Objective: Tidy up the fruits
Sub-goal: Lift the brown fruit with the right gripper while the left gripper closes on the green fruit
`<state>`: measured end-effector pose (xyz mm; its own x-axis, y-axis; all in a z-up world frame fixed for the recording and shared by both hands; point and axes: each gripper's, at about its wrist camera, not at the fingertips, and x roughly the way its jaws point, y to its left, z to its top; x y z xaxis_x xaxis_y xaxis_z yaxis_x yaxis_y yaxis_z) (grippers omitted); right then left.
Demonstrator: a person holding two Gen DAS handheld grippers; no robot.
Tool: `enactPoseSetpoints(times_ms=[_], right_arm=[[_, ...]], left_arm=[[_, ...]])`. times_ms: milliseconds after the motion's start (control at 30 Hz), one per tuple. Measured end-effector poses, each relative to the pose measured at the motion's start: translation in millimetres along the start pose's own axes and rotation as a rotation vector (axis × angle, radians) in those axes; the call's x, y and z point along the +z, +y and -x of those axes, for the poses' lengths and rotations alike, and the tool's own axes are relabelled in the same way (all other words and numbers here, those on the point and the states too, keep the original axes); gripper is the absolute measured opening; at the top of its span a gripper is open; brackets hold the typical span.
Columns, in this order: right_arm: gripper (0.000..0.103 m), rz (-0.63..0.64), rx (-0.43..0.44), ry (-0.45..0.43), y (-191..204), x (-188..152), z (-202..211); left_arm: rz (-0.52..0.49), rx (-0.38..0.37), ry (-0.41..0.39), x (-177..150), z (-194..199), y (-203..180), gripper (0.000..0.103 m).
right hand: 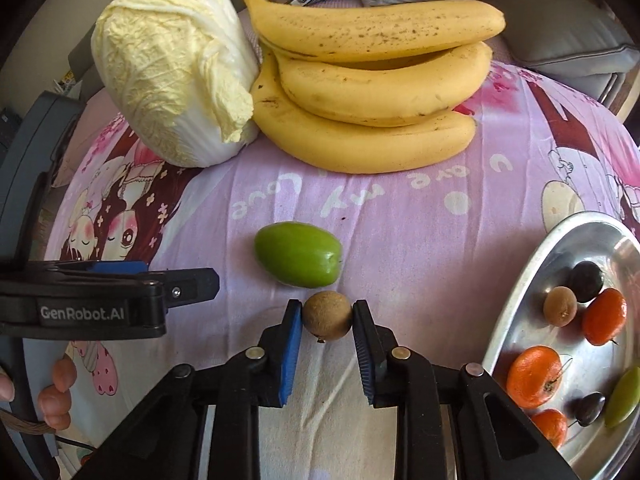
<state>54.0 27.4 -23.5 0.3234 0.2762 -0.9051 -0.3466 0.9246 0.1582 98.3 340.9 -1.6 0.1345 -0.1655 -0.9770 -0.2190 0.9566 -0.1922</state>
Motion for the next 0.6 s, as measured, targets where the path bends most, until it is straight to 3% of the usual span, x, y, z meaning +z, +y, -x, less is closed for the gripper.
enactPoseSetpoints(times_ms=[300, 600], right_arm=[[0.027, -0.065, -0.023, -0.005, -31, 7, 11], [0.028, -0.083, 0.01, -0.009, -49, 6, 26]], left_arm=[[-0.017, -0.038, 0.0, 3, 5, -35, 0.094], [-0.048, -0.042, -0.022, 11, 5, -82, 0.093]])
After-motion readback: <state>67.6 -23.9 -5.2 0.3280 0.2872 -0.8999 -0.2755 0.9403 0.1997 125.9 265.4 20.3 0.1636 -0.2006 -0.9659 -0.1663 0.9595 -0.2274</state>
